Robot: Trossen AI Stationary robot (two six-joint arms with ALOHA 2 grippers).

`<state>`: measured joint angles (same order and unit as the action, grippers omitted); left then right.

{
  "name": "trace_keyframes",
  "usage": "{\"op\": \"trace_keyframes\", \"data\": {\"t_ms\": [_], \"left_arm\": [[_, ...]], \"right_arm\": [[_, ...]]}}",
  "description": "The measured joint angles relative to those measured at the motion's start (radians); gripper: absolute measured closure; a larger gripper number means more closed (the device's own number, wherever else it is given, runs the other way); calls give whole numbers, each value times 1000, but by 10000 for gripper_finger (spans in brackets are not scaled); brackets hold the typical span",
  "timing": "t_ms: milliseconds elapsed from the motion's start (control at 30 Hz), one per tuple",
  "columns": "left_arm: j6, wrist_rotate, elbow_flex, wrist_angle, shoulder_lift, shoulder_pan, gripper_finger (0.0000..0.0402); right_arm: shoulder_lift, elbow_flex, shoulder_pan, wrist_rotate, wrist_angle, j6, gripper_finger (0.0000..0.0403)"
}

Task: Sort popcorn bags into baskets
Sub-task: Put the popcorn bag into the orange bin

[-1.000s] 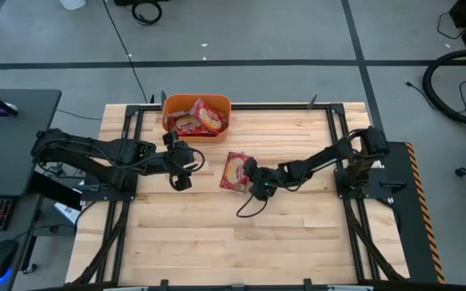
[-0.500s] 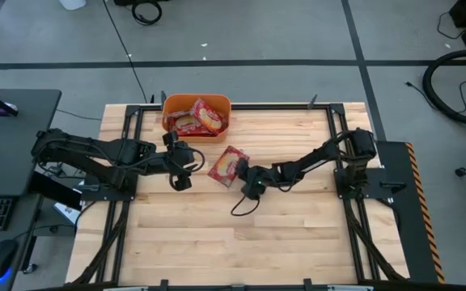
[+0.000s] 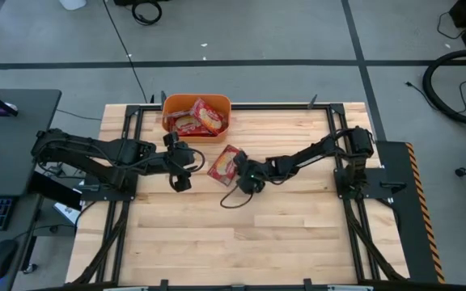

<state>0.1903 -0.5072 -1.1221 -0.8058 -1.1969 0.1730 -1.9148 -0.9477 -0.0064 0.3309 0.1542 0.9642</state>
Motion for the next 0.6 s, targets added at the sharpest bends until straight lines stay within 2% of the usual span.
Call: {"op": "trace_keyframes", "data": {"t_ms": [167,300,433,600], "left_arm": [[1,0,0,0,0,0,186],[0,0,0,0,0,0,186],[-2,0,0,0,0,0,186],[-3,0,0,0,0,0,186]], "right_arm": [[0,-27,-44,-47,-68,-49,252],[4,-31,-84,-128,-86,-28,249],[5,-31,-112,-179,-100,-27,286],[5,-31,-113,-185,-105,-27,373]]}}
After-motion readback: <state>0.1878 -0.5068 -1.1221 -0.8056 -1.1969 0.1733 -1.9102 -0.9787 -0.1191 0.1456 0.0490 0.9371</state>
